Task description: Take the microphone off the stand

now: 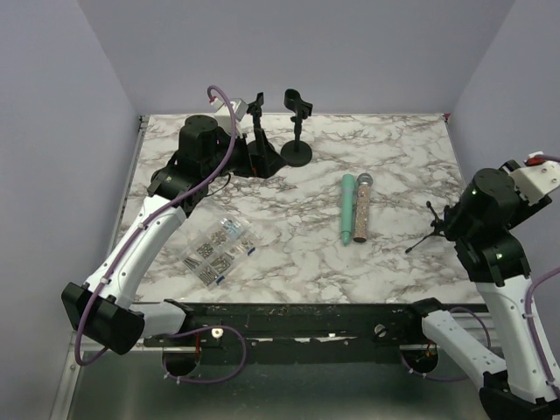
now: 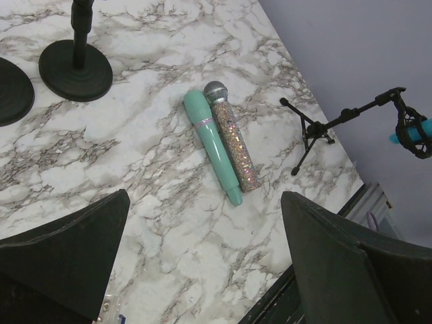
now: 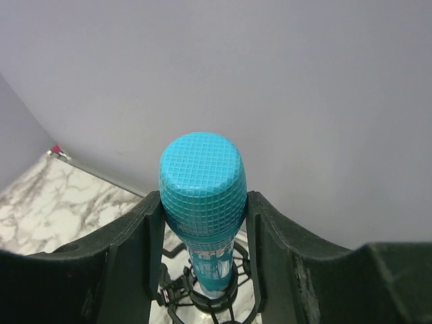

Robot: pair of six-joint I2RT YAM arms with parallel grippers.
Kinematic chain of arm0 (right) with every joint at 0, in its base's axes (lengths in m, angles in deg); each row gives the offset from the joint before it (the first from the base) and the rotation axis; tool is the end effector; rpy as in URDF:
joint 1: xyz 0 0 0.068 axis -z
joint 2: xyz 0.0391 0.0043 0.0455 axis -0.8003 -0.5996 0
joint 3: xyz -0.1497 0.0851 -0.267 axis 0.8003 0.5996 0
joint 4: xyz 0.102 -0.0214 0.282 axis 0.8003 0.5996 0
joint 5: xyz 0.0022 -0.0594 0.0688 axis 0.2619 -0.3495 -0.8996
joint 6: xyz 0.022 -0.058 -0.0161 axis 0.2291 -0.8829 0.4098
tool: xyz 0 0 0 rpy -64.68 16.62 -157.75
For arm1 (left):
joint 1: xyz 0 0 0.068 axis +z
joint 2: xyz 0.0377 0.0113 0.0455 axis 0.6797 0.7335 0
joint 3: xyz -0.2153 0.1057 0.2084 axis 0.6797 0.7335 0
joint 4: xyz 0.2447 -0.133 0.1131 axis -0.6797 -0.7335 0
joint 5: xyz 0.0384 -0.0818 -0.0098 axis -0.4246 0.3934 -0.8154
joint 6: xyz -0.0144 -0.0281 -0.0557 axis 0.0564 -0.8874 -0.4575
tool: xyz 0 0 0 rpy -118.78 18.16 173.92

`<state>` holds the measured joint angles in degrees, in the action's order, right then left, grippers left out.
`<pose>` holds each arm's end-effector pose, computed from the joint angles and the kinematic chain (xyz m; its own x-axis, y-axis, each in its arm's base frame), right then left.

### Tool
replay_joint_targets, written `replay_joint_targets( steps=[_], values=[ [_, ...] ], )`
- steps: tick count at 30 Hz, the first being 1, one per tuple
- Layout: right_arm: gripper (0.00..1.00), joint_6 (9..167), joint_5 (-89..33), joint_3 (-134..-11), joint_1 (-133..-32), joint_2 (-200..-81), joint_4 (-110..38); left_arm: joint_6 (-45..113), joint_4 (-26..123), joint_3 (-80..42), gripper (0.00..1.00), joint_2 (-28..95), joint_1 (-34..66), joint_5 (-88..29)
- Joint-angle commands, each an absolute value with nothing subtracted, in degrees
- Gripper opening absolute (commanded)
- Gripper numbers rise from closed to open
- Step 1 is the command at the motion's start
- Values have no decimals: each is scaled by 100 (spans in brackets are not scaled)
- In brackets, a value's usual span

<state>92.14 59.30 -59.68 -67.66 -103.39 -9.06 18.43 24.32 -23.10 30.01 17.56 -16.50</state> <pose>0.1384 -0.0146 0.4661 0.0242 0.0416 -0.9988 0.9073 0.4187 0.0395 0.2827 -0.1533 0.4516 -0.5755 -0.2050 -0.7917 0.5004 0.6774 -0.5392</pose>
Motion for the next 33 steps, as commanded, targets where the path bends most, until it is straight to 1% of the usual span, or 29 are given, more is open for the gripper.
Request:
replay_joint_targets(
  steps=[1,8,11,13,14,17,22,24,28,31,33],
  values=[
    [25,7419,5806,-6567,-6748,-10375,-2215,1829,2525,-2299,99,3012,1734,-1579],
    [19,6375,5406,-7325,-6746,-10555,-2911,1856,2488,-2315,99,3055,1735,-1622],
    [17,6240,4899,-7626,-6747,-10661,-2937,1856,2484,-2316,99,3058,1734,-1632],
    [17,6638,4157,-7969,-6748,-10766,-2301,1865,2490,-2309,98,3071,1733,-1639],
    [17,6917,3678,-8145,-6755,-10804,-1824,1865,2489,-2308,98,3073,1734,-1642],
    [17,7773,2097,-8442,-6757,-10919,-1075,1856,2485,-2307,99,3108,1733,-1633],
    [12,9006,-123,-8687,-6757,-11695,-40,1882,2474,-2325,99,3151,1737,-1664],
    [11,9423,-1032,-8535,-6761,-11992,36,1892,2461,-2334,99,3160,1739,-1666],
    [10,10418,-2369,-7765,-6758,-12357,-436,1942,2428,-2349,99,3185,1741,-1734],
    [9,11014,-3013,-7321,-6777,-12830,-618,1955,2391,-2373,99,3194,1742,-1747],
    [9,11129,-3382,-7188,-6845,-13216,-626,1945,2395,-2377,98,3198,1750,-1715]
  ],
)
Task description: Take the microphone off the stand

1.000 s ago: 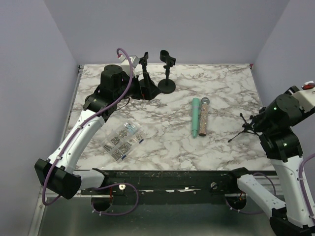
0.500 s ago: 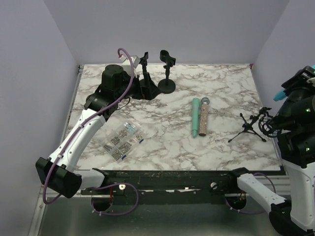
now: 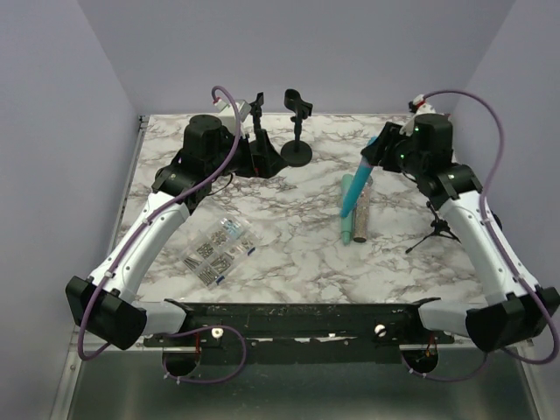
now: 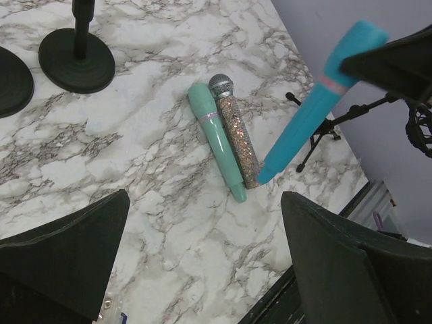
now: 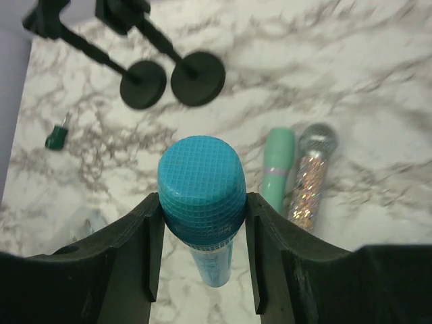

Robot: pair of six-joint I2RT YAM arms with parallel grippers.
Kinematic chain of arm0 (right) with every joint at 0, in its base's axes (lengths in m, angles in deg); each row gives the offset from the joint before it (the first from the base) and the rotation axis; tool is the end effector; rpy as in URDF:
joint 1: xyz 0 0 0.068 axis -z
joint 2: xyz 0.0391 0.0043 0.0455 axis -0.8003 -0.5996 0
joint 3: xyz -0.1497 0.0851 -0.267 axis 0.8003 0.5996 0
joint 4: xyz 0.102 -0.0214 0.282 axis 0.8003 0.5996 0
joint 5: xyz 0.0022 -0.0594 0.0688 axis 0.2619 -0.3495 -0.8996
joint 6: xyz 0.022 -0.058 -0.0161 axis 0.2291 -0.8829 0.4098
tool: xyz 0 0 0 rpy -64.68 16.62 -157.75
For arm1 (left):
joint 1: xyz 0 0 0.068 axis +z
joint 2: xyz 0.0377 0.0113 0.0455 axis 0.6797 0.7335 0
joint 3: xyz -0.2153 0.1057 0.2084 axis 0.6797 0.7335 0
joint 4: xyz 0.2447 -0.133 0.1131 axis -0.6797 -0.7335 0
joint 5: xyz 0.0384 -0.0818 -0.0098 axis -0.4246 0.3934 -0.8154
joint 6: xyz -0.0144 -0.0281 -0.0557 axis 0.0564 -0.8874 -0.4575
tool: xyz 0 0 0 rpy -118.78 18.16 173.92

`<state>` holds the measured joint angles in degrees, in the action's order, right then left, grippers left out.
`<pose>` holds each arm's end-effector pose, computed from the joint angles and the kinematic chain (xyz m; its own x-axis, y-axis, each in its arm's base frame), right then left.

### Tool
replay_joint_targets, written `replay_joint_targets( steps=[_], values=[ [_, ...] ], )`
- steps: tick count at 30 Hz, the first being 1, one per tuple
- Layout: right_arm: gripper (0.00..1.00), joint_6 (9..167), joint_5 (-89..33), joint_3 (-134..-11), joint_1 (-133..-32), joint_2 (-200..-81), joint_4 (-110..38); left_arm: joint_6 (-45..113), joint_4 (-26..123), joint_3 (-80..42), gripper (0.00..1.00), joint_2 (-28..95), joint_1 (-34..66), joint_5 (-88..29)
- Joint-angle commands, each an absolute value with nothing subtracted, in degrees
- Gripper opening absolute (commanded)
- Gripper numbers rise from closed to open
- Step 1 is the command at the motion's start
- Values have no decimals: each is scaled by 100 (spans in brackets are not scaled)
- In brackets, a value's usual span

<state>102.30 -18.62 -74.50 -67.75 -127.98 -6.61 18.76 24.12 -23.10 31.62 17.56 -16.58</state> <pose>0.2862 0.0731 0.4629 -0.4045 0.2655 -0.8752 -0.0868 0.9415 0.3257 0.2911 -0.1572 0.4426 -0.5948 -0.1909 -0.7809 0.4876 0.6867 -0.5392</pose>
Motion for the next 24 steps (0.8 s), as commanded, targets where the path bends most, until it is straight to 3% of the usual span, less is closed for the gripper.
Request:
replay_joint_targets(
  steps=[1,24],
  values=[
    [9,11150,-3382,-7149,-6945,-13381,-609,1939,2403,-2377,99,3197,1748,-1696],
    [10,10624,-2054,-8200,-7547,-16507,-319,1949,2361,-2413,99,3253,1784,-1660]
  ],
)
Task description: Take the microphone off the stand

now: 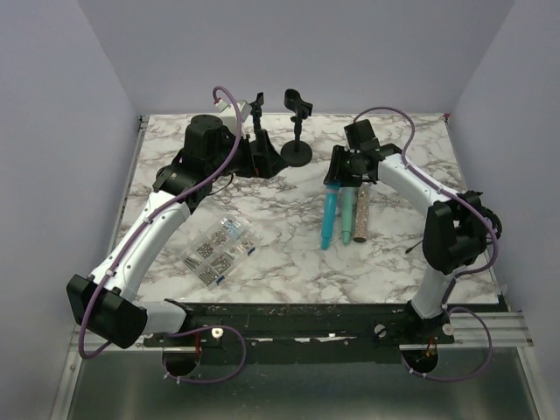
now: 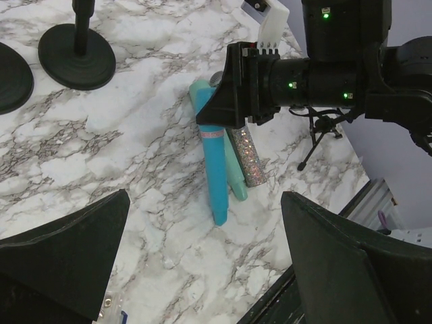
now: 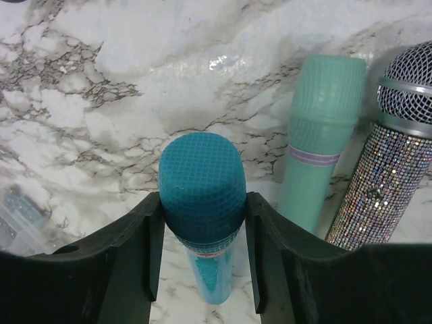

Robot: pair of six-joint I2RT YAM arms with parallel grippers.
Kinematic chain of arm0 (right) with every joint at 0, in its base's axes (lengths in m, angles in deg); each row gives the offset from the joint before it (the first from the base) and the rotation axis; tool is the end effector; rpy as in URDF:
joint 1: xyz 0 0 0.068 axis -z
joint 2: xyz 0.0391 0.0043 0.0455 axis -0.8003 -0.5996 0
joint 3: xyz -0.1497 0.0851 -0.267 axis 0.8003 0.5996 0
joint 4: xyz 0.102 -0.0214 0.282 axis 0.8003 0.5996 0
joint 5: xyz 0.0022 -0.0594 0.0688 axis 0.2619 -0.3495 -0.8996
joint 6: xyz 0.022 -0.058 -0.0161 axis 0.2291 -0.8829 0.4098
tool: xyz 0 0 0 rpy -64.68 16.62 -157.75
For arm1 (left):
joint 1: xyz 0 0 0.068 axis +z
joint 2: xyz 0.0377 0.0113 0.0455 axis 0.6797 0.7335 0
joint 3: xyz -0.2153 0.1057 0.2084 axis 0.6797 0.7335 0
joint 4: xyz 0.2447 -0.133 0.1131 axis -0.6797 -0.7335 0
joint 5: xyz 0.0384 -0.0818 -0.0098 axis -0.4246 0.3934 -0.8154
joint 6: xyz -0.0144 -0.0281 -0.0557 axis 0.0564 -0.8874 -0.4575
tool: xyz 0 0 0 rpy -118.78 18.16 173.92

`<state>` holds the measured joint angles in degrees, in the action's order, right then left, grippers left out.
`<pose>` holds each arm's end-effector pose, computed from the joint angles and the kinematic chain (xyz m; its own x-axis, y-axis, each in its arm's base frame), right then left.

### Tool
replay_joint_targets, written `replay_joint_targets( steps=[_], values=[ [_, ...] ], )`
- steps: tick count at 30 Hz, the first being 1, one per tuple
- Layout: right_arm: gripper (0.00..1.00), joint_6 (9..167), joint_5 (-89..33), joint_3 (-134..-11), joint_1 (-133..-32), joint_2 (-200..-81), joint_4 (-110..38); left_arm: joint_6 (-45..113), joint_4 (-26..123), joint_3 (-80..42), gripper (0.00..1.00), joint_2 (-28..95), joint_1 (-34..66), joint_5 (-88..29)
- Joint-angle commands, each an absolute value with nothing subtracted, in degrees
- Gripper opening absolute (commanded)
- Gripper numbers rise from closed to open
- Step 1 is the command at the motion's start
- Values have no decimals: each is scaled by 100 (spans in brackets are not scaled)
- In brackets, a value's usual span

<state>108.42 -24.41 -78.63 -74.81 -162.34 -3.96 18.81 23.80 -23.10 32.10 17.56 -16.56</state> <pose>0.4180 0.1699 0.2692 -0.8539 0.1508 -0.4981 -0.0203 0.9467 0.3214 0.2934 -0.1583 0.4394 -0.6043 -0.1856 -0.7749 0.4815 0.6898 -0.5407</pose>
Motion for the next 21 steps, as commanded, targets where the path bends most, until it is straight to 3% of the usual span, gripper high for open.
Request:
replay_joint_targets(
  steps=[1,21],
  values=[
    [10,10603,-2059,-8229,-7561,-16599,-332,1944,2362,-2418,99,3262,1794,-1651],
    [18,10605,-1811,-8215,-7648,-17449,-694,1856,2424,-2399,98,3337,1909,-1479]
  ],
)
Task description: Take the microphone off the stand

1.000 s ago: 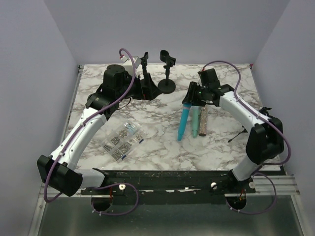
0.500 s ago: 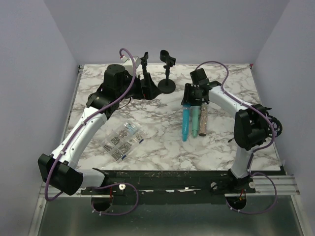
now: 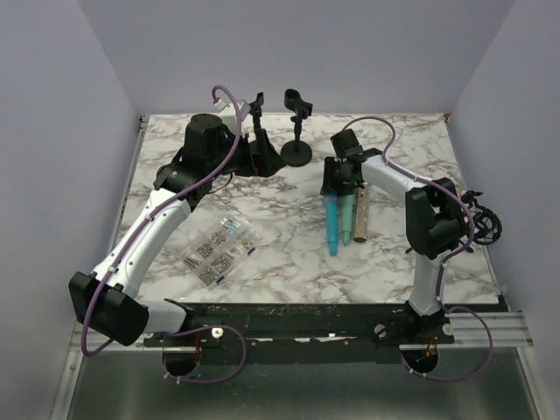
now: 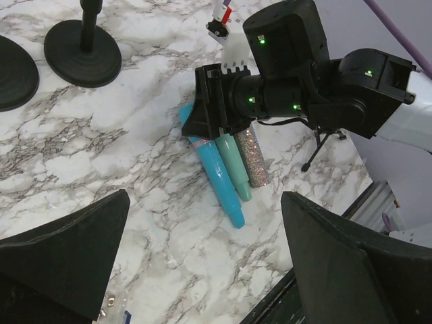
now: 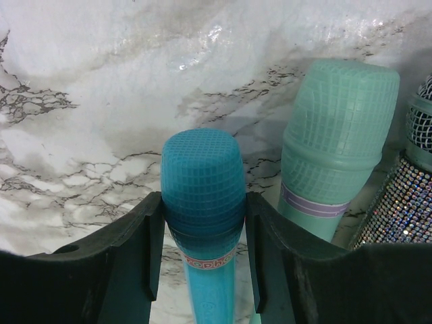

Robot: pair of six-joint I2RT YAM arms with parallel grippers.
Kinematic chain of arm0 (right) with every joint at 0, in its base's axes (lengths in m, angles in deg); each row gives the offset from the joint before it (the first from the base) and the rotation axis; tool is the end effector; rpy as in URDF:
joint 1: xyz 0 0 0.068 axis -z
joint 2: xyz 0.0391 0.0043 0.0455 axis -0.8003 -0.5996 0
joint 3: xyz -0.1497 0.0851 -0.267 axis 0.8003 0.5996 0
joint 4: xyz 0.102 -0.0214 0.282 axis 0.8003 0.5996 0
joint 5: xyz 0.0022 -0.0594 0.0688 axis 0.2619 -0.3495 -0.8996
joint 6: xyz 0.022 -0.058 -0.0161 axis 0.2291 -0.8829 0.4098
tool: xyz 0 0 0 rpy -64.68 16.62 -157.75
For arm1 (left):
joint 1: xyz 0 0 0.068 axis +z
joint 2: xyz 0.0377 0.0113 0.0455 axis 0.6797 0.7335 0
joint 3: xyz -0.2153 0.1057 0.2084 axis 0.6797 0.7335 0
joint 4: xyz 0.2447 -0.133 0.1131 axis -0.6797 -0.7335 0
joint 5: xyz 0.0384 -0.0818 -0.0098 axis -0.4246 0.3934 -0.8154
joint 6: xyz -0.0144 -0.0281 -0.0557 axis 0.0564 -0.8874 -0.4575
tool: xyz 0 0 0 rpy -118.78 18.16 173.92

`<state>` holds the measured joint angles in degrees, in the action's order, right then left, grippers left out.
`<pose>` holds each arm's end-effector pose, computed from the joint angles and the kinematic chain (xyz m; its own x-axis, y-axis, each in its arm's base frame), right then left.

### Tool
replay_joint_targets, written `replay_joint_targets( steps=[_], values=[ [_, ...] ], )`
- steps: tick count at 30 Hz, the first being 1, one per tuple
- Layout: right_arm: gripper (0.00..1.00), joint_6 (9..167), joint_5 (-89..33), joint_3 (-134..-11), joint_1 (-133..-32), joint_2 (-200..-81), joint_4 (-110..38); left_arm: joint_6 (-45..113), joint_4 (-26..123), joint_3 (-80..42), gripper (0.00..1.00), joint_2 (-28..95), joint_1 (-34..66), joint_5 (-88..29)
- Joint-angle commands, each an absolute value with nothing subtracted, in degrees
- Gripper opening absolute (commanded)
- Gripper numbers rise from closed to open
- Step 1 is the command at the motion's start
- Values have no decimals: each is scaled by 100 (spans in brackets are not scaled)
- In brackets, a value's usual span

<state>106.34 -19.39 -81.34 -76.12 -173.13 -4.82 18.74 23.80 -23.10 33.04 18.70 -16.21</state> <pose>0.4460 0.1882 0.2022 -0.8924 0.0821 -0.4436 -0.0057 0.9811 0.1932 0.3011 -0.1548 0.4343 -0.6143 -0.1913 -0.7655 0.4623 0.6990 -0.5457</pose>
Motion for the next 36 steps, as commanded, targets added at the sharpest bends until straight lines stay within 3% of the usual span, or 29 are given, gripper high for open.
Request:
replay_joint_targets(
  steps=[1,28,36],
  values=[
    [20,10616,-1837,-8202,-7652,-17466,-720,1852,2426,-2399,98,3335,1918,-1475],
    [62,10546,-1734,-8292,-7731,-17317,-499,1833,2448,-2391,98,3260,1926,-1440],
    [63,10523,-1763,-8598,-7802,-16692,-149,1822,2459,-2387,98,3220,1935,-1422]
  ],
)
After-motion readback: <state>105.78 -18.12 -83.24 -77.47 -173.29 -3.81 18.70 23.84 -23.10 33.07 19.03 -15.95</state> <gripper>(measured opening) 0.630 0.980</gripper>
